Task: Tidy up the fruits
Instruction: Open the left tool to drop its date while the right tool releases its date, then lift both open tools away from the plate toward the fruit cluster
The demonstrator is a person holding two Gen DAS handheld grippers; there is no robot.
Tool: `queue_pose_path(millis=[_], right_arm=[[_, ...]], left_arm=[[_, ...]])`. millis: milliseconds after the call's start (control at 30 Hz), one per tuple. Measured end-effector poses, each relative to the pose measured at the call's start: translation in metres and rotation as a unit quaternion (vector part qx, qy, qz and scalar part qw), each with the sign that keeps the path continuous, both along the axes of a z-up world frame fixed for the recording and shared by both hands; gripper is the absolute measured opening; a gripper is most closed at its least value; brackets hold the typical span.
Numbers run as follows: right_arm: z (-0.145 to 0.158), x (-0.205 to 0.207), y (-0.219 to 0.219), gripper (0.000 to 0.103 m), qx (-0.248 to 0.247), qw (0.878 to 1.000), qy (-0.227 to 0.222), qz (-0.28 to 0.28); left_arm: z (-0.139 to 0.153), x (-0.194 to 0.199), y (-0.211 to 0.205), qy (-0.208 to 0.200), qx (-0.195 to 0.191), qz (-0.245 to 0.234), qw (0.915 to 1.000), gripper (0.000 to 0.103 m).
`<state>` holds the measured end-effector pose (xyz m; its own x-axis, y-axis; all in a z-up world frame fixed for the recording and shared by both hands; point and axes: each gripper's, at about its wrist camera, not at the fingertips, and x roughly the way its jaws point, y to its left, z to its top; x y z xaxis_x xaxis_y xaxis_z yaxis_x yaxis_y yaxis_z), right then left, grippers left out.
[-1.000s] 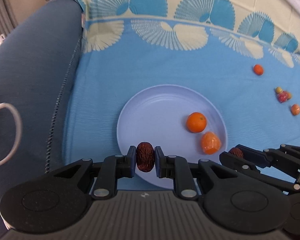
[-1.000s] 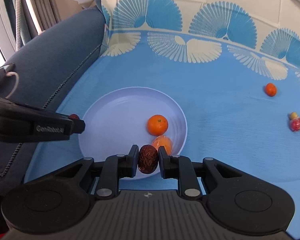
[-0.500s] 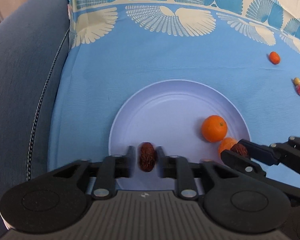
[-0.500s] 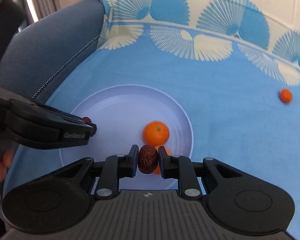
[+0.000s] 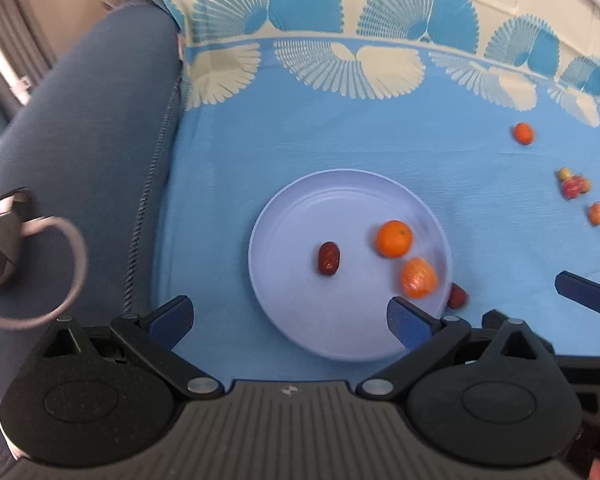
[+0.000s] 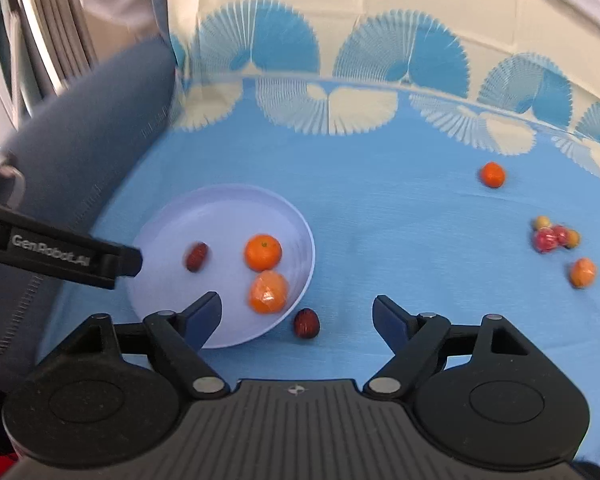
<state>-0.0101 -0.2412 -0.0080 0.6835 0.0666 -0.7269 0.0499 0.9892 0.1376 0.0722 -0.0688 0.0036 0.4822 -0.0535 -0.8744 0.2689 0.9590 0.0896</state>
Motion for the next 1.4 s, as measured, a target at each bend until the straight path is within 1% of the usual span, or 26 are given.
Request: queue_pose_path(millis=[67,133,200,300,367,433,467,500,533,567,600,733,800,867,900,933,1000,1067,1100,1133,1167,1200,1267,1333,1367,1400], right_arm=[[0.008,-0.014,-0.003,0.089,-0.016,1.000,-0.021,-0.008],[0.003,-0.018,-0.006,0.090,-0.034,0.999,-0.024,-0.007],[-0.017,-0.013,-0.009,0.090,-0.037,0.999,-0.007,-0.003],[-0.054,0.003,-0.007,0.086,-0.028,0.999,0.017,0.005],[-0.076,0.018,-0.002,0.077,-0.043,0.999,0.029,0.016],[-0.095,0.031,0.000,0.059,-0.060,0.997,0.042,0.023],[-0.102,0.037,0.000,0.053,-0.056,0.997,0.046,0.027],[-0.107,0.041,0.000,0.047,-0.049,0.997,0.047,0.032],[-0.109,0.041,0.002,0.033,-0.053,0.997,0.039,0.035],[-0.108,0.042,0.005,0.023,-0.061,0.997,0.032,0.047],[-0.106,0.043,0.008,0.023,-0.072,0.995,0.033,0.056],[-0.078,0.038,0.012,0.023,-0.096,0.994,0.016,0.059],[-0.062,0.036,0.018,0.023,-0.089,0.993,-0.002,0.078],[-0.057,0.045,0.026,0.023,-0.070,0.992,-0.001,0.105],[-0.056,0.048,0.028,0.031,-0.064,0.992,0.002,0.108],[-0.054,0.051,0.030,0.044,-0.060,0.993,0.010,0.105],[-0.044,0.048,0.025,0.051,-0.041,0.995,0.018,0.088],[-0.027,0.035,0.011,0.062,-0.013,0.997,0.020,0.068],[-0.018,0.028,0.005,0.070,-0.004,0.998,0.017,0.059],[-0.011,0.020,0.000,0.074,-0.001,0.999,0.013,0.051],[-0.001,0.010,-0.007,0.076,-0.001,0.999,0.001,0.045],[0.006,-0.001,-0.012,0.081,-0.005,0.999,-0.012,0.042],[0.009,-0.015,-0.020,0.083,-0.030,0.998,-0.035,0.046],[0.000,-0.015,-0.021,0.081,-0.060,0.997,-0.021,0.046],[-0.007,-0.013,-0.022,0.079,-0.059,0.997,-0.013,0.043],[-0.012,-0.010,-0.022,0.075,-0.052,0.998,-0.012,0.042]], left_arm=[[0.017,-0.015,0.007,-0.010,-0.014,0.010,0.9998,0.103],[0.027,-0.026,0.011,-0.019,-0.015,0.016,0.9996,0.103],[0.031,-0.034,0.015,-0.027,-0.007,0.023,0.9994,0.103],[0.031,-0.042,0.023,-0.024,-0.006,0.032,0.9992,0.103],[0.028,-0.042,0.029,-0.023,-0.003,0.040,0.9989,0.103],[0.022,-0.037,0.033,-0.015,0.000,0.046,0.9988,0.103],[0.019,-0.035,0.035,-0.011,0.000,0.050,0.9987,0.103],[0.016,-0.032,0.036,-0.007,-0.001,0.051,0.9986,0.103],[0.013,-0.028,0.037,-0.003,-0.001,0.052,0.9986,0.103],[0.011,-0.024,0.038,0.000,0.000,0.052,0.9986,0.103],[0.009,-0.019,0.037,0.002,-0.002,0.051,0.9987,0.103],[0.009,-0.003,0.032,0.001,-0.008,0.045,0.9989,0.103],[0.012,0.002,0.029,-0.001,-0.013,0.046,0.9989,0.103],[0.019,0.006,0.025,0.000,-0.024,0.043,0.9988,0.103],[0.023,0.006,0.023,0.000,-0.027,0.042,0.9988,0.103],[0.030,0.006,0.021,0.002,-0.029,0.039,0.9988,0.103],[0.045,0.001,0.018,0.000,-0.034,0.032,0.9989,0.103],[0.063,-0.006,0.016,-0.011,-0.039,0.025,0.9989,0.103],[0.071,-0.009,0.014,-0.010,-0.041,0.024,0.9988,0.103],[0.078,-0.010,0.014,-0.007,-0.045,0.022,0.9987,0.103],[0.085,-0.013,0.013,-0.005,-0.056,0.019,0.9982,0.103],[0.091,-0.015,0.014,-0.005,-0.066,0.018,0.9976,0.103],[0.098,-0.020,0.016,-0.009,-0.078,0.024,0.9966,0.103],[0.102,-0.024,0.018,-0.014,-0.077,0.035,0.9963,0.103],[0.104,-0.026,0.019,-0.015,-0.076,0.039,0.9962,0.103],[0.105,-0.028,0.021,-0.016,-0.076,0.040,0.9962,0.103]])
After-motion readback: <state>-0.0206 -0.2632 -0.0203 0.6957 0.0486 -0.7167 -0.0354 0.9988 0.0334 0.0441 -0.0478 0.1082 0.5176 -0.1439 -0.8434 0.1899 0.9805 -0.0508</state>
